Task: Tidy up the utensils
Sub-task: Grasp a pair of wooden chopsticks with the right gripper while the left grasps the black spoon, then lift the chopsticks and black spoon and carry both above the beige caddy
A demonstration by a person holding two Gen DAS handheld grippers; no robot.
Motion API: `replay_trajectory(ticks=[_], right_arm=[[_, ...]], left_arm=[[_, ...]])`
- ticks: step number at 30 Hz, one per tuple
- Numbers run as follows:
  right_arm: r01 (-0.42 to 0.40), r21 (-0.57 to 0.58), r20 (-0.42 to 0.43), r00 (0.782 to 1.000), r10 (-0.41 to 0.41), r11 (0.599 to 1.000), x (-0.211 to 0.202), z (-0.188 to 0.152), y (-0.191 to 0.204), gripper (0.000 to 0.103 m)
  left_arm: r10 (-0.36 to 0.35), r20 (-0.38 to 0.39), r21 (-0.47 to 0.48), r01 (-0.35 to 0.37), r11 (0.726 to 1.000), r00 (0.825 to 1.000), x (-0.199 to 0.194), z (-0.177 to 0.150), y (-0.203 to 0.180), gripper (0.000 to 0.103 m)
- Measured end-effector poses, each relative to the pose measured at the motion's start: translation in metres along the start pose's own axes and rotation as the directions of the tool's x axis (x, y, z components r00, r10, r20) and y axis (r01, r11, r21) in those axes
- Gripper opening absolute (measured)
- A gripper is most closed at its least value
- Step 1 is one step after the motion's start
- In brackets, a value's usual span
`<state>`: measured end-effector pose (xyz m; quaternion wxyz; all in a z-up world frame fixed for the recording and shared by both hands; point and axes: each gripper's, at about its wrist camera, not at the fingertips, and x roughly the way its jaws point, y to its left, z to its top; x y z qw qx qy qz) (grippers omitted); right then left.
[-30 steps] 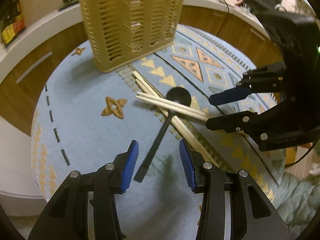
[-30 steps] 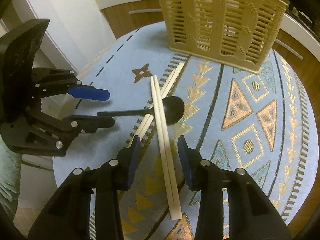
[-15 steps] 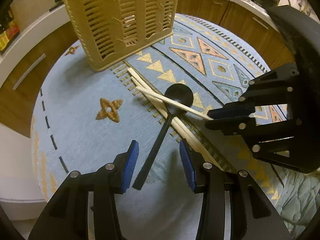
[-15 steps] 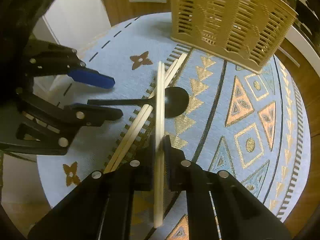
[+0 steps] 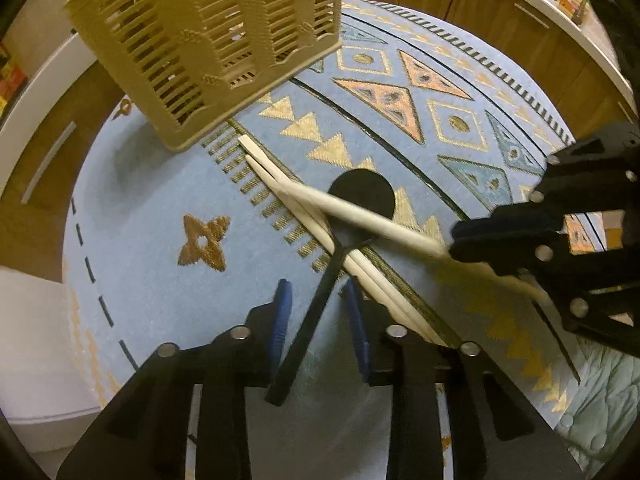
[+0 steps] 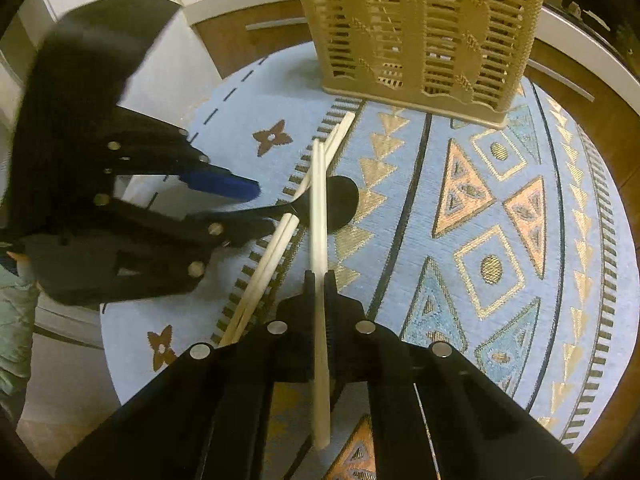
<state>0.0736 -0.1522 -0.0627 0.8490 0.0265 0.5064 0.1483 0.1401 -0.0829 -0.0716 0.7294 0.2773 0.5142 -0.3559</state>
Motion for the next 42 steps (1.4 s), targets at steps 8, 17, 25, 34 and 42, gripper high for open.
replay_trajectory(ticks=[8,17,25,34,42], right_arm=[[-0.043,0.030,0.051,0.998,0.042,0.999,-0.011,-0.002,-0.005,0.004],[-0.056,-0.025,-0.050,0.997,0.055,0.998,0.017,0.013,0.010,0.012],[-0.034,-0.042,0.053,0.998,0.036,0.999,-0.004,0.018,0.010,0.066],[0.024,-0.089,-0.067,0.997,-0.030,0.996,0.033,0.029,0.022,0.036],[-0.020,-0.080,-0.046,0.999,0.016,0.997,0.025,0.035,0.016,0.010]], left_arm=[[-0.017,0.039,-0.092,0.021,0.996,0.999,-0.002,-0.003,0.002,0.007],[-0.070,0.062,-0.198,0.081,0.977,0.996,-0.007,-0.022,0.023,0.005],[-0.097,0.077,-0.215,0.111,0.970,0.992,-0.009,-0.027,0.030,0.005],[-0.104,0.085,-0.214,0.120,0.969,0.991,-0.009,-0.026,0.027,0.005],[-0.085,0.127,-0.219,0.112,0.969,0.988,-0.025,-0.030,0.025,0.005]])
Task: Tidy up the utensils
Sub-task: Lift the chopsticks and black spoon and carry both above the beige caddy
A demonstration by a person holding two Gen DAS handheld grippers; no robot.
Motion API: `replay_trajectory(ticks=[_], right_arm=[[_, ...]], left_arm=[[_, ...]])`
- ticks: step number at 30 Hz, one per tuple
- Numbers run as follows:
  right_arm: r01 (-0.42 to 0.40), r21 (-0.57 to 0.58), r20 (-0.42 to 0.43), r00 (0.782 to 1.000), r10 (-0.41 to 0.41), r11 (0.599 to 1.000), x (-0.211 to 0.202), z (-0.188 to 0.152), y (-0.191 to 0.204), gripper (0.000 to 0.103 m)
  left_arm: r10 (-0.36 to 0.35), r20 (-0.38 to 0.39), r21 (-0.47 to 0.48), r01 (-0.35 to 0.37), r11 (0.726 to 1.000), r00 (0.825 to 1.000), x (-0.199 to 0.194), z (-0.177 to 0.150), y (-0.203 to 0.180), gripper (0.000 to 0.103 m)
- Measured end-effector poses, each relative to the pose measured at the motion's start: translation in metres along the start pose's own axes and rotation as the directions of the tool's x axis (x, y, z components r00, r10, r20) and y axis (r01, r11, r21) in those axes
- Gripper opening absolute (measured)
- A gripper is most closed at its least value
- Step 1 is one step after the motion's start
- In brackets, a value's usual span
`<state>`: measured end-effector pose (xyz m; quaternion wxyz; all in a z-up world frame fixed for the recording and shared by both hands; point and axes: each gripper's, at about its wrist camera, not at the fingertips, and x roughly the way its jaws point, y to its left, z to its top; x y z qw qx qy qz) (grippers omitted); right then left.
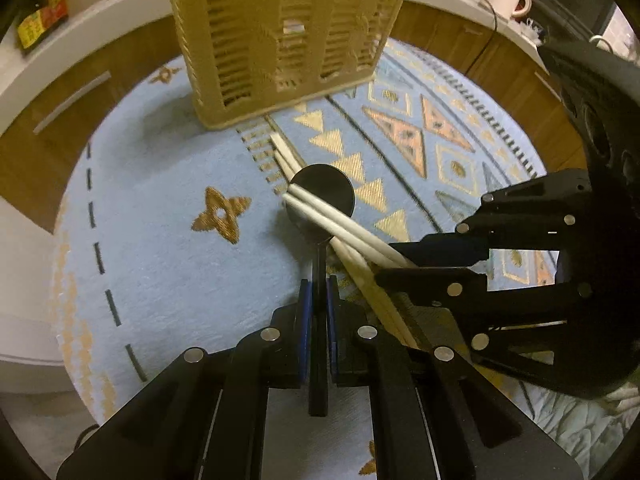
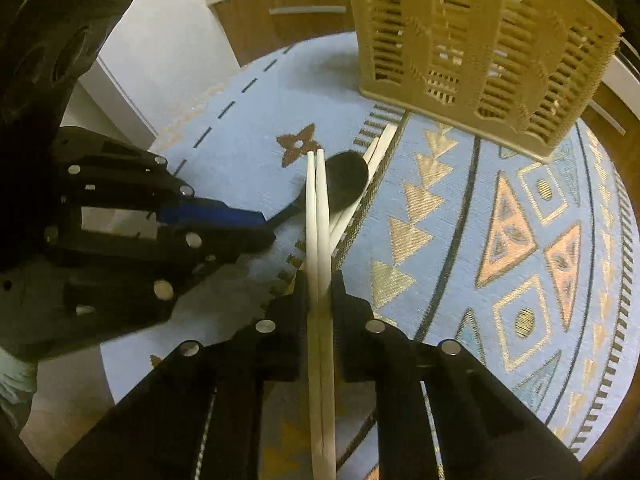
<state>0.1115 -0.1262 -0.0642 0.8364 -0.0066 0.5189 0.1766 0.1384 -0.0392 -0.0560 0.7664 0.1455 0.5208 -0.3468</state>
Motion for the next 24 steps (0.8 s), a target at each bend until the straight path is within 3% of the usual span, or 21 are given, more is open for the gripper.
replay_trajectory(ticks=[5,8,12,15,16,19,22,23,24], right_arm=[[-0.040,0.024,0.104,0.994,0.038,0.999,-0.043,-0.006,-0.011,0.008],[-0.042,0.036,0.212,0.977,0.034,0.998,-0.083,-0.002,-0.021,0.004],[-0.038,0.051,0.351,0.936,0.018,0.998,-0.130,0.011,-0.034,0.003],[-0.042,0.052,0.445,0.895,0.014,0.998,-0.157,0.025,-0.045,0.003],[-0.046,0.049,0.454,0.891,0.018,0.998,-0.162,0.028,-0.048,0.003],[-0.081,0.033,0.415,0.908,0.060,0.996,-0.162,0.036,-0.059,0.003],[-0.140,0.041,0.344,0.932,0.117,0.989,-0.140,0.032,-0.063,0.007],[-0.143,0.049,0.317,0.941,0.120,0.989,-0.133,0.031,-0.064,0.014],[-0.137,0.065,0.282,0.953,0.114,0.988,-0.120,0.027,-0.063,0.027]], left_arm=[[-0.016,0.120,0.008,0.015,1.000,0.993,-0.039,0.005,-0.008,0.005],[-0.031,0.218,0.019,0.027,0.999,0.975,-0.071,0.016,-0.016,0.005],[-0.051,0.359,0.031,0.043,0.999,0.932,-0.113,0.039,-0.025,0.005],[-0.054,0.454,0.032,0.044,0.999,0.889,-0.138,0.059,-0.030,0.005],[-0.057,0.486,0.030,0.048,0.998,0.872,-0.145,0.066,-0.030,0.005],[-0.068,0.510,0.012,0.073,0.997,0.858,-0.153,0.079,-0.024,0.005],[-0.061,0.507,0.001,0.070,0.998,0.860,-0.149,0.076,-0.019,0.005],[-0.060,0.503,-0.002,0.071,0.997,0.862,-0.147,0.074,-0.017,0.005],[-0.061,0.496,-0.009,0.075,0.997,0.866,-0.144,0.072,-0.015,0.005]])
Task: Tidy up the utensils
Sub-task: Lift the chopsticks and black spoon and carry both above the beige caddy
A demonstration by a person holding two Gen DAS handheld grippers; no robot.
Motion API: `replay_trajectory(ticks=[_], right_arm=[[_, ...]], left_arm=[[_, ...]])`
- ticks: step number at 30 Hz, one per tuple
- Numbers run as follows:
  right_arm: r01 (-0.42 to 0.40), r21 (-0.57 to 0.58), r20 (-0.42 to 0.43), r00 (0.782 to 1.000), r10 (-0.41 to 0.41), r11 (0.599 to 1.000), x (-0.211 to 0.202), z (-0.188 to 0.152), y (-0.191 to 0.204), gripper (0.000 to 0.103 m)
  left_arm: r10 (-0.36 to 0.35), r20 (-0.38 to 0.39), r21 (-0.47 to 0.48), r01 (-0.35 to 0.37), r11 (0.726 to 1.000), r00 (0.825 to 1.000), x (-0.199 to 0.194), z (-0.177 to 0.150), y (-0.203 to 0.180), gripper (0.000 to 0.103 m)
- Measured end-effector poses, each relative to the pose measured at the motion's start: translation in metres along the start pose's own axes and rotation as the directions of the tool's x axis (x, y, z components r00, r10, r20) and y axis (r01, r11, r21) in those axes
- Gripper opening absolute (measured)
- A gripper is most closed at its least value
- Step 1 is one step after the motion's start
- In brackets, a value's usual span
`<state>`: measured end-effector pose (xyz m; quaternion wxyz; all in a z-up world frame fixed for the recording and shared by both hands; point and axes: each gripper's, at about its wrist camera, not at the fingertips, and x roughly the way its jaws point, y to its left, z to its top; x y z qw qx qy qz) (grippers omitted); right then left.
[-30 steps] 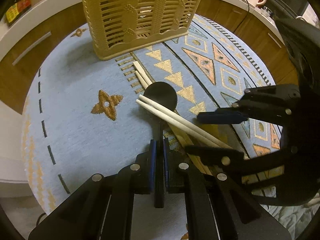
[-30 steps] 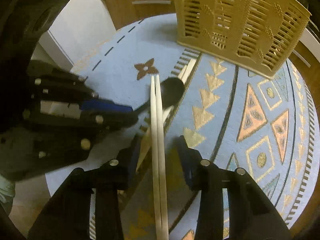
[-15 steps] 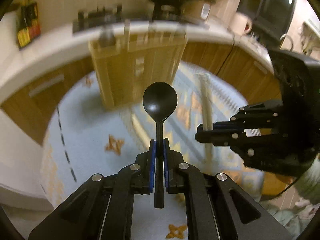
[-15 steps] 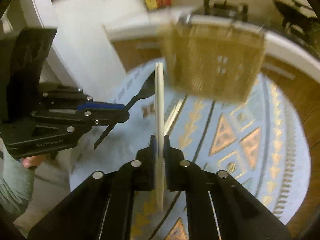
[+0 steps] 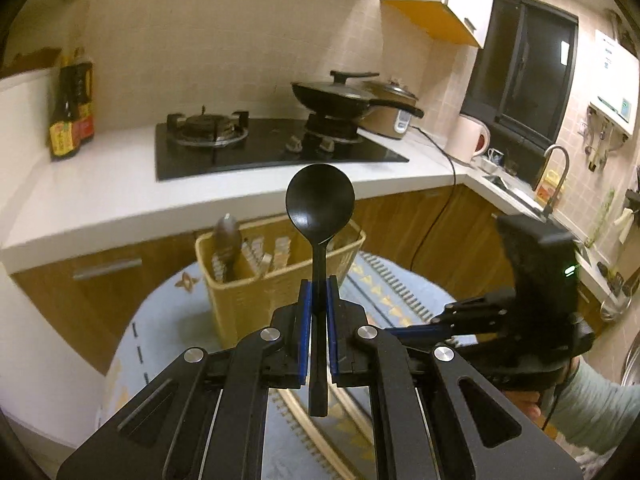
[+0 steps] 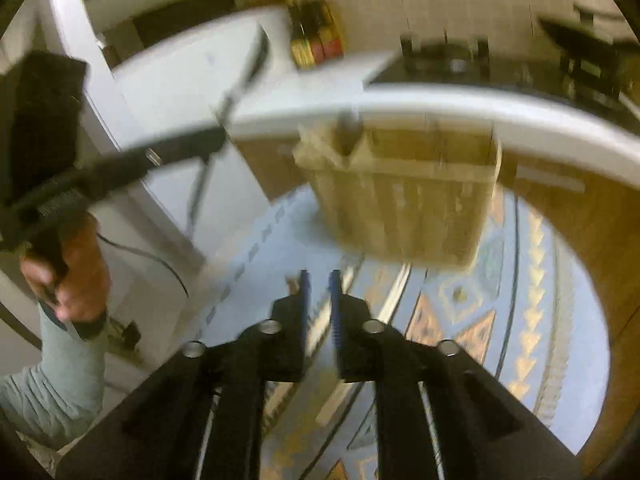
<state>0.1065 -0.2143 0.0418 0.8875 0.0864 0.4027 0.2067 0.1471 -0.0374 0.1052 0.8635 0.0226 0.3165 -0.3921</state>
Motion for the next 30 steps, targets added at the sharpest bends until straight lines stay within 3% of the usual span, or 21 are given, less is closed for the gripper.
replay_trajectory(ticks=[1,2,3,5,7,10,13,16,18,20,22,25,27,30], right_arm=[[0.008,0.015,-0.018,1.000,-0.008,1.000,0.009,-0.005,-0.002,0.036],[0.012,0.036,-0.033,0.999,-0.011,0.999,0.017,-0.009,-0.005,0.056],[0.014,0.071,-0.048,0.999,-0.011,0.997,0.027,-0.016,-0.009,0.061],[0.050,0.107,-0.082,0.996,-0.041,0.993,0.039,-0.024,-0.012,0.061],[0.161,0.114,-0.160,0.977,-0.142,0.980,0.059,-0.028,-0.013,0.058],[0.221,0.124,-0.251,0.950,-0.185,0.967,0.086,-0.031,-0.017,0.035],[0.274,0.102,-0.315,0.921,-0.230,0.956,0.106,-0.033,-0.014,0.033],[0.338,0.051,-0.353,0.886,-0.300,0.940,0.121,-0.033,-0.008,0.025],[0.387,-0.022,-0.351,0.860,-0.370,0.922,0.127,-0.035,0.002,0.013],[0.404,-0.059,-0.344,0.850,-0.399,0.913,0.129,-0.039,0.010,0.012],[0.392,-0.052,-0.345,0.856,-0.385,0.919,0.127,-0.042,0.011,0.010],[0.327,0.009,-0.309,0.900,-0.308,0.945,0.102,-0.043,0.006,0.010],[0.271,0.033,-0.244,0.936,-0.255,0.962,0.073,-0.043,0.008,0.010],[0.239,0.027,-0.122,0.965,-0.234,0.971,0.028,-0.034,0.016,0.010]], left_arm=[[-0.003,-0.010,-0.014,0.003,1.000,1.000,0.002,-0.004,0.003,0.005],[-0.008,-0.018,-0.025,0.007,1.000,1.000,0.002,-0.007,0.006,0.005],[-0.011,-0.029,-0.037,0.010,0.999,1.000,0.004,-0.012,0.008,0.005],[-0.014,-0.042,-0.044,0.012,0.999,0.999,0.004,-0.020,0.017,0.005],[-0.014,-0.047,-0.048,0.012,0.999,0.999,0.004,-0.025,0.021,0.005],[-0.017,-0.037,-0.058,0.015,0.998,0.999,0.001,-0.029,0.024,0.005],[-0.019,-0.032,-0.067,0.017,0.998,0.999,-0.001,-0.032,0.028,0.005],[0.002,-0.033,-0.057,-0.004,0.998,0.999,-0.002,-0.035,0.029,0.005],[0.002,-0.031,-0.061,-0.004,0.998,1.000,-0.002,-0.037,0.030,0.005],[0.006,-0.023,-0.068,-0.008,0.998,1.000,-0.002,-0.037,0.031,0.005],[0.012,-0.006,-0.073,-0.012,0.997,1.000,-0.004,-0.034,0.032,0.005],[0.006,0.043,-0.069,-0.003,0.998,0.999,-0.011,-0.025,0.029,0.005],[0.001,0.085,-0.059,0.004,0.998,0.996,-0.016,-0.017,0.025,0.005],[-0.009,0.162,-0.039,0.015,0.999,0.987,-0.022,0.001,0.014,0.005]])
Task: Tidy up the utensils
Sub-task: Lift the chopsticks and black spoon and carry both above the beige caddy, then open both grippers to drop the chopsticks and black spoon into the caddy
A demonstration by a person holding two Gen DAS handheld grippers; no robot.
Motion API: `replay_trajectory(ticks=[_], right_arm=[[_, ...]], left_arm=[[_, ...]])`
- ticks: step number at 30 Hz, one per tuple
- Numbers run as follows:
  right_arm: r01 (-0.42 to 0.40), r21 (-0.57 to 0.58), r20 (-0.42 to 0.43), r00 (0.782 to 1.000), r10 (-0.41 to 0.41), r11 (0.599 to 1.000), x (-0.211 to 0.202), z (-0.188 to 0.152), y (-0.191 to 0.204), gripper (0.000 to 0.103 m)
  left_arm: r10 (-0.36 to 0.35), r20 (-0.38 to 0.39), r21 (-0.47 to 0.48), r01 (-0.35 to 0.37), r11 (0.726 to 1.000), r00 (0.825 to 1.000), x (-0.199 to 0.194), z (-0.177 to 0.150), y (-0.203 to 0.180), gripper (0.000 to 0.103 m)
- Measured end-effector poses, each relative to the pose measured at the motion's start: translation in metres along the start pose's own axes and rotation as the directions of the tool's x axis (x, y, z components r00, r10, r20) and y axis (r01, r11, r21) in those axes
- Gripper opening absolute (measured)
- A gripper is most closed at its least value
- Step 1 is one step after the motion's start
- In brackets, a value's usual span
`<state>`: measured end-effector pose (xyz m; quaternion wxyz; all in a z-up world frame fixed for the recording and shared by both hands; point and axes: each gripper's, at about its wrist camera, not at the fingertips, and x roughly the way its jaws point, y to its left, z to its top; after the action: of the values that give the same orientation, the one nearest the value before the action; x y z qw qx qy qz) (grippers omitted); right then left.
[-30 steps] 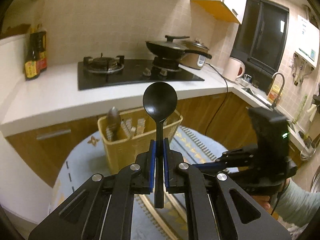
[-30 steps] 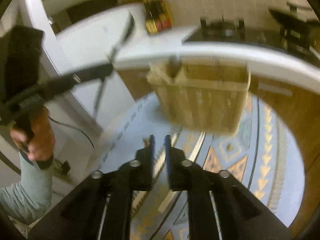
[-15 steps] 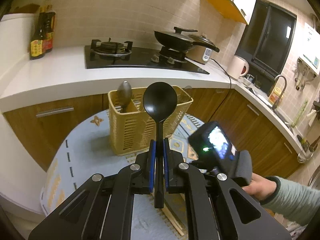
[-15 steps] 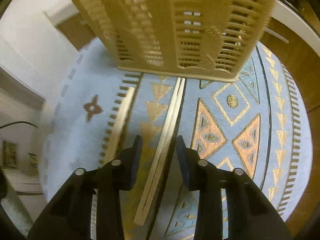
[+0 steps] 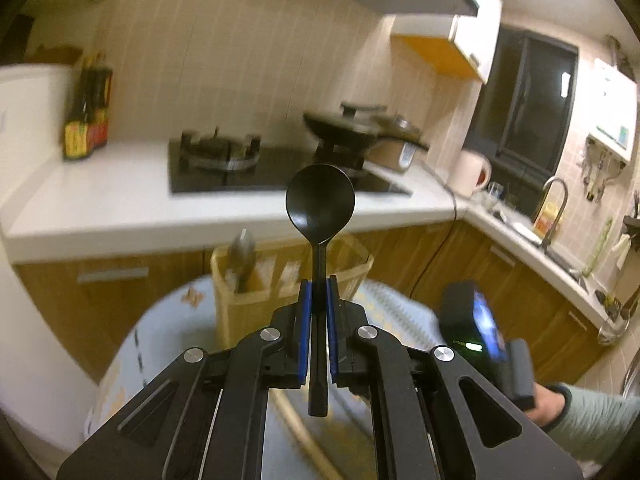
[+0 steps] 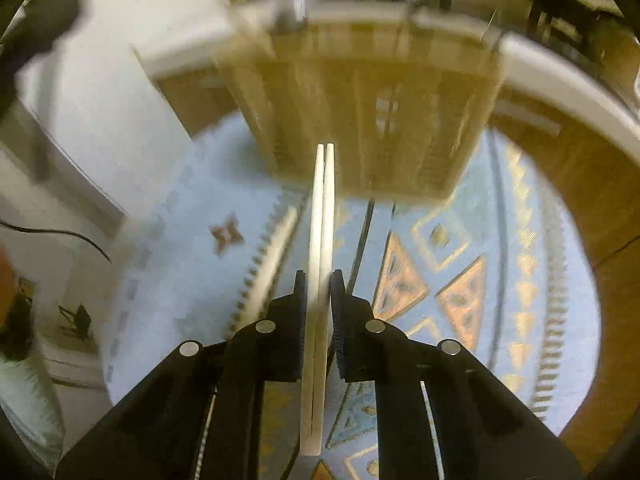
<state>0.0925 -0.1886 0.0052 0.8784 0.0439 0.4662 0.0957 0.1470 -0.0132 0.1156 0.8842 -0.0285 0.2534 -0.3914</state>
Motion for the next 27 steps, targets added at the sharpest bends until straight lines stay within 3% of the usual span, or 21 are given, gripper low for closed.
replay_trajectory(ticks=[2,5,9,14,19,27], right_arm=[[-0.014,0.002,0.084,0.996,0.014,1.000,-0.026,0.006,-0.003,0.010],[-0.050,0.017,0.225,0.973,0.045,0.999,-0.062,0.027,-0.006,0.010],[-0.045,0.027,0.446,0.895,0.028,0.999,-0.100,0.053,-0.008,0.010],[-0.082,0.090,0.609,0.793,0.011,0.993,-0.115,0.085,-0.027,0.010],[-0.034,0.128,0.700,0.711,-0.067,0.991,-0.104,0.111,-0.039,0.010],[-0.021,0.109,0.738,0.671,-0.066,0.994,-0.068,0.135,-0.049,0.010]], left_arm=[[-0.006,0.051,0.009,0.005,1.000,0.999,0.003,0.014,-0.009,0.005],[0.007,0.113,0.012,-0.008,1.000,0.994,0.011,0.029,-0.018,0.005],[0.049,0.198,-0.003,-0.049,0.999,0.979,0.029,0.046,-0.021,0.005],[0.098,0.275,-0.066,-0.082,0.994,0.956,0.057,0.051,-0.011,0.005],[0.129,0.296,-0.113,-0.100,0.989,0.946,0.079,0.046,0.001,0.005],[0.144,0.292,-0.164,-0.098,0.982,0.946,0.101,0.033,0.021,0.005]])
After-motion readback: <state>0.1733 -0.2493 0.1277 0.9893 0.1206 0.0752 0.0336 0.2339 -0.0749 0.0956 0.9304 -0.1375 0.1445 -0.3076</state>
